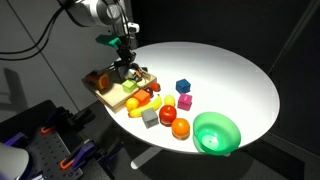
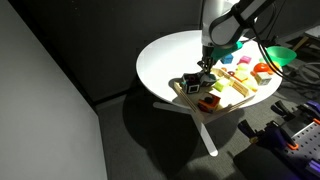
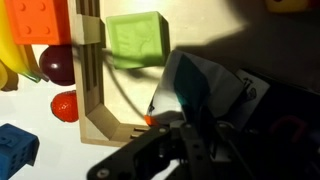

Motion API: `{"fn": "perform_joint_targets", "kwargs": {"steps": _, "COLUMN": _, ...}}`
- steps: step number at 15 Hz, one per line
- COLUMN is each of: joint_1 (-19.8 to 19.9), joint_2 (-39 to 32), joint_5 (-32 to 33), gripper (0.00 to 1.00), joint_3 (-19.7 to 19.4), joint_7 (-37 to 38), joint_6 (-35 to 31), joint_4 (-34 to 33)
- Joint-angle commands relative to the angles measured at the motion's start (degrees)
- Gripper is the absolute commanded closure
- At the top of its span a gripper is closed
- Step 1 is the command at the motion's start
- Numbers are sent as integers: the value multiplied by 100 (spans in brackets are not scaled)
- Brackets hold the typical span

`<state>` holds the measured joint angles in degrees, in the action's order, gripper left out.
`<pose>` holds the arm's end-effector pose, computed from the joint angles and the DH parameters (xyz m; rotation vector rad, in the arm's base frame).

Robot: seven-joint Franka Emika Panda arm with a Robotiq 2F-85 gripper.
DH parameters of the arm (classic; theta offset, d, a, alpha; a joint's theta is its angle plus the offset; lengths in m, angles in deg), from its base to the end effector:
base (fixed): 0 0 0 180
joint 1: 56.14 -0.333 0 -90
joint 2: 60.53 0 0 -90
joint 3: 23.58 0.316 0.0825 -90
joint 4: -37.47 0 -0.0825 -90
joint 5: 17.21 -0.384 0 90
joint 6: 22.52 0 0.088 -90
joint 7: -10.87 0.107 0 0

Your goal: Move the plush block forward

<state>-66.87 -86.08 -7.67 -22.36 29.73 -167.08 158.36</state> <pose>0.5633 0.1209 0.1983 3.0510 0.0225 -0.0127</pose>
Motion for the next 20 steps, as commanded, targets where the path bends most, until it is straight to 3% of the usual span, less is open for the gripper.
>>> {"fn": "perform_joint_targets", "kwargs": {"steps": 1, "joint_1": -7, "joint_2": 199, "joint_5": -153, "gripper": 100, "joint_3": -33, "joint_7": -76, "joint_6": 476, "joint_4": -150}}
{"fn": "perform_joint_targets", "kwargs": {"steps": 8, "joint_1": 114, "joint_2": 674, "joint_5": -288, "gripper": 98, "joint_3": -56, "joint_7": -16, "joint_6": 1144, "joint_4": -337}}
{"fn": "perform_joint_targets", "kwargs": {"steps": 16, "joint_1": 687, "joint_2": 971, "joint_5": -1035, "gripper": 97, "joint_3": -121, "joint_7": -260, "joint_6": 2289, "joint_4": -649}}
{"fn": "perform_joint_targets", "kwargs": {"steps": 20, "joint_1": 885, "joint_2": 874, "joint_5": -1018, "gripper": 97, "joint_3": -306, "joint_7": -74, "joint_6": 2298, "joint_4": -730}}
